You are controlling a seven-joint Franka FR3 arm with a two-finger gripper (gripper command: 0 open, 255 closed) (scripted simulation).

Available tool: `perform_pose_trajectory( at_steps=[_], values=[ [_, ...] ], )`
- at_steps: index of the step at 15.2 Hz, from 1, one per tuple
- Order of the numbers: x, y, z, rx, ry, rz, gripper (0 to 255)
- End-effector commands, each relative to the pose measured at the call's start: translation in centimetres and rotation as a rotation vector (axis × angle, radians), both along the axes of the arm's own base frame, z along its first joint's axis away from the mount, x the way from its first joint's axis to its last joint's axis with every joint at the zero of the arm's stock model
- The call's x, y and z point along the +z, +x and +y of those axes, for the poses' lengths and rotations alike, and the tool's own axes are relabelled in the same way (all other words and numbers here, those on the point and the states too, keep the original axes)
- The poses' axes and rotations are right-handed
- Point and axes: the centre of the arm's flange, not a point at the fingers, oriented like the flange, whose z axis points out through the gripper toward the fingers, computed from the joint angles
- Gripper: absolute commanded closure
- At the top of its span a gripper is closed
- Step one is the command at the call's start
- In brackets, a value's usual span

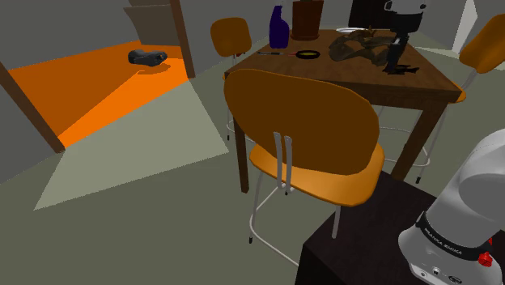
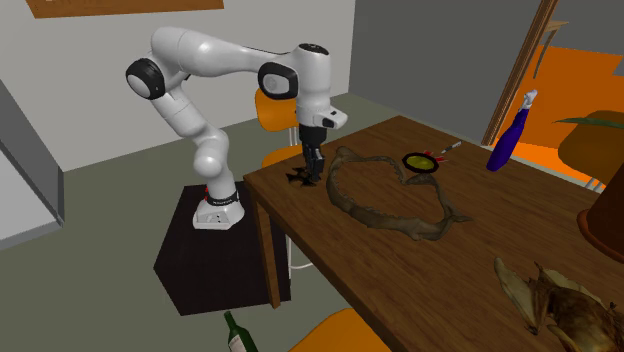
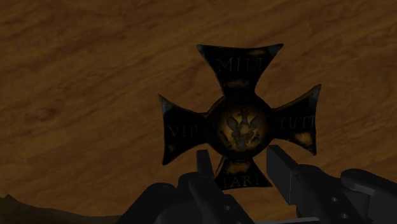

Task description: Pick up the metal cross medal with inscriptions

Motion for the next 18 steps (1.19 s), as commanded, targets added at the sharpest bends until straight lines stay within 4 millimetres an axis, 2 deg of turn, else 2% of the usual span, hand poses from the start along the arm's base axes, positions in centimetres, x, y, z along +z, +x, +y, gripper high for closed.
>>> perform_pose_trajectory(
  at_steps=[1,8,18],
  values=[
    [-0.1,0.0,0.0,-0.001,0.0,0.001,255],
    [-0.1,0.0,-0.1,-0.001,0.0,0.001,255],
    [5.2,0.0,-0.1,-0.001,0.0,0.001,255]
  ],
)
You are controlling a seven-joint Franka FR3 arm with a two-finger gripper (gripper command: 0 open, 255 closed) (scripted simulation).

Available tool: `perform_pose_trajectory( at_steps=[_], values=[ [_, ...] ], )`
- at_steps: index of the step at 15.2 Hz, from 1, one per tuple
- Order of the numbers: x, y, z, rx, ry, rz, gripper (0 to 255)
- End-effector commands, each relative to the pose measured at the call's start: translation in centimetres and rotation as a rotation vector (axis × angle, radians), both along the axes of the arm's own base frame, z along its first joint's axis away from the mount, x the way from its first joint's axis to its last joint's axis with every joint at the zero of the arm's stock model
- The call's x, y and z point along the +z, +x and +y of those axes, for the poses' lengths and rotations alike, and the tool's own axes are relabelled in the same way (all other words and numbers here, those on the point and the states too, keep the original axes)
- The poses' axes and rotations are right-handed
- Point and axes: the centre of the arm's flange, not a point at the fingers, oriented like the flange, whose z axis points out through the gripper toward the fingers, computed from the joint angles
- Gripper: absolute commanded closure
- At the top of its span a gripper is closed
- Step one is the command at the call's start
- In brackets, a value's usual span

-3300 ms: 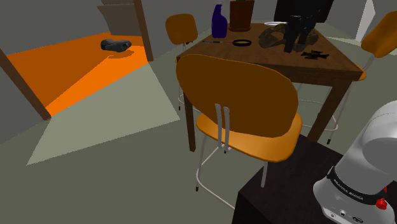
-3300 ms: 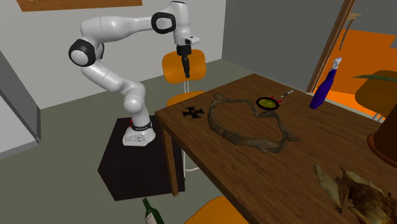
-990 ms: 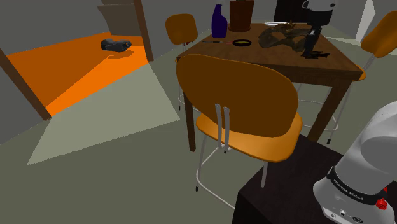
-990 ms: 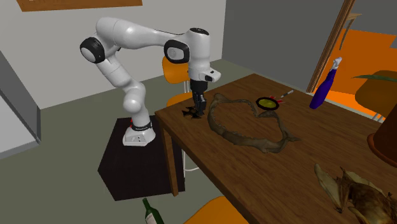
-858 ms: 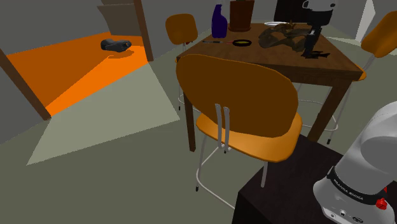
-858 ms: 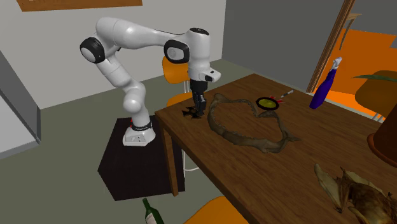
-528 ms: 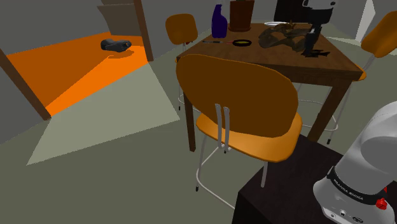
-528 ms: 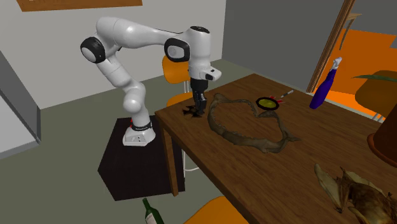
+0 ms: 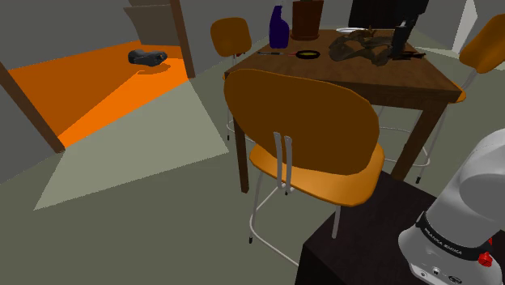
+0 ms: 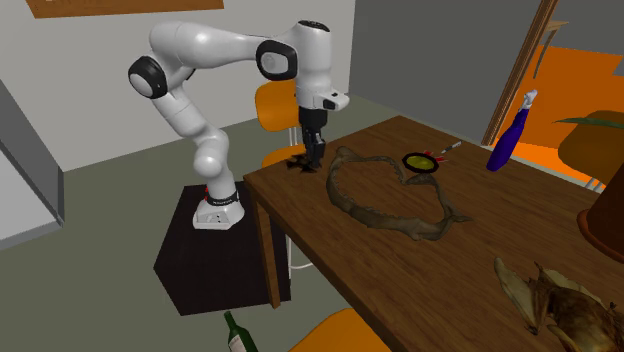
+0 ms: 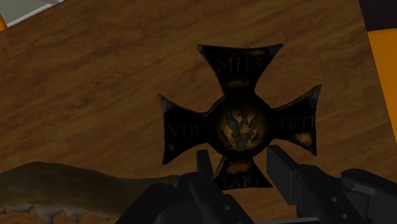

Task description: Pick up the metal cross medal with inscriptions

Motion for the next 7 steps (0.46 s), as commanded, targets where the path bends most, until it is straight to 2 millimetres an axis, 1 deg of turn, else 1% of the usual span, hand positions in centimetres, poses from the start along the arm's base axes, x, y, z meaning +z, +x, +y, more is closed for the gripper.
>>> perform_pose_trajectory(
  at_steps=[1,5,7],
  values=[
    [1.0,0.0,0.0,0.0,0.0,0.0,255],
    [3.1,0.0,0.0,0.0,0.0,0.0,255],
    [3.2,0.0,0.0,0.0,0.0,0.0,255]
  ],
)
